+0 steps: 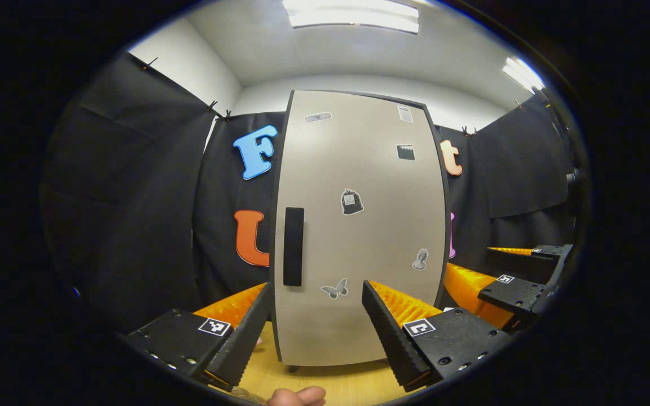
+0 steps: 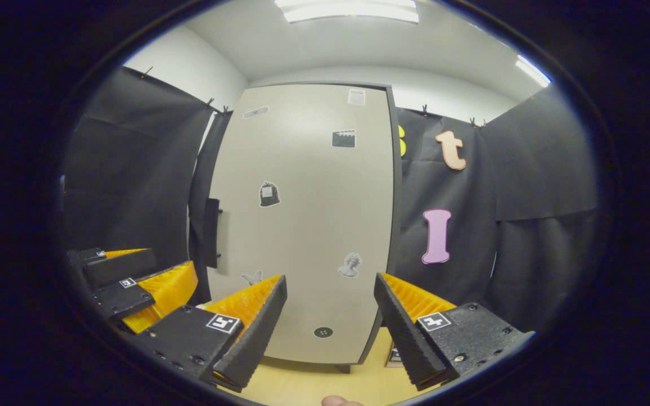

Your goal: Open the cabinet door with the right hand, grasp the bottle in the cabinet with the left hand and place it on the coaster, then close the cabinet door with the right hand.

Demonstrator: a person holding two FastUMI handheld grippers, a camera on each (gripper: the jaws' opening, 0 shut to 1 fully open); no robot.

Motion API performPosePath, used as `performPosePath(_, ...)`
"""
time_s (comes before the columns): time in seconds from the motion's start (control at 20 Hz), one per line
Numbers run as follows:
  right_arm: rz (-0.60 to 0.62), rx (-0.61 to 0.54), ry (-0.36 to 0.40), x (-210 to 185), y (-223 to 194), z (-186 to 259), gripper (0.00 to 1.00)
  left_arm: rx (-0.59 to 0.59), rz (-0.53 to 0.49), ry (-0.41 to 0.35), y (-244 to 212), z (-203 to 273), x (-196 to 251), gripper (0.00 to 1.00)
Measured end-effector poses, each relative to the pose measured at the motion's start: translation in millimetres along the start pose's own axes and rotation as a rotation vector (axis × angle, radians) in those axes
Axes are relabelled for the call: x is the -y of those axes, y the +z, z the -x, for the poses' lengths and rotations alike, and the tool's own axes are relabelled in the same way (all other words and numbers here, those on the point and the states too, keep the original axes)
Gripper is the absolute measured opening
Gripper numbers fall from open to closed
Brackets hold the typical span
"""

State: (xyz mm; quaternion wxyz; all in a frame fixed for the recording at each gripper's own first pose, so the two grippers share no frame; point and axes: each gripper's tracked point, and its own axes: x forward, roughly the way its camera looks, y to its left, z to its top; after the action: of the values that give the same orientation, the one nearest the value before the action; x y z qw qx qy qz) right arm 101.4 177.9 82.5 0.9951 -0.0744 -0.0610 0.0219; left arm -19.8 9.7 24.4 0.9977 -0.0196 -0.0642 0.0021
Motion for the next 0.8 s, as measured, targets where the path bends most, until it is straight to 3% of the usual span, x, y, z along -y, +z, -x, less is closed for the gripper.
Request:
performPosePath(0.05, 0.024, -0.010, 0.001, -3, -2, -4, 0.96, 0.002, -0.021, 0.022, 2, -3, -6, 0.95)
performPosePath(0.25, 0.076, 0.011, -0.040, -6, -17, 12, 0.99, -0.008, -0.093, 0.062, -1, 5, -12, 0.95)
performPosePath(0.5, 0.045, 0.004, -0.004, -13, -17, 18, 0.97, -0.059, -0.069, -0.031, -22, 15, 5, 0.93)
performPosePath(0.8, 0.081, 0.009, 0.026, -20, -13, 17, 0.96, -0.053, -0.049, -0.030, -13, 13, -2, 0.93)
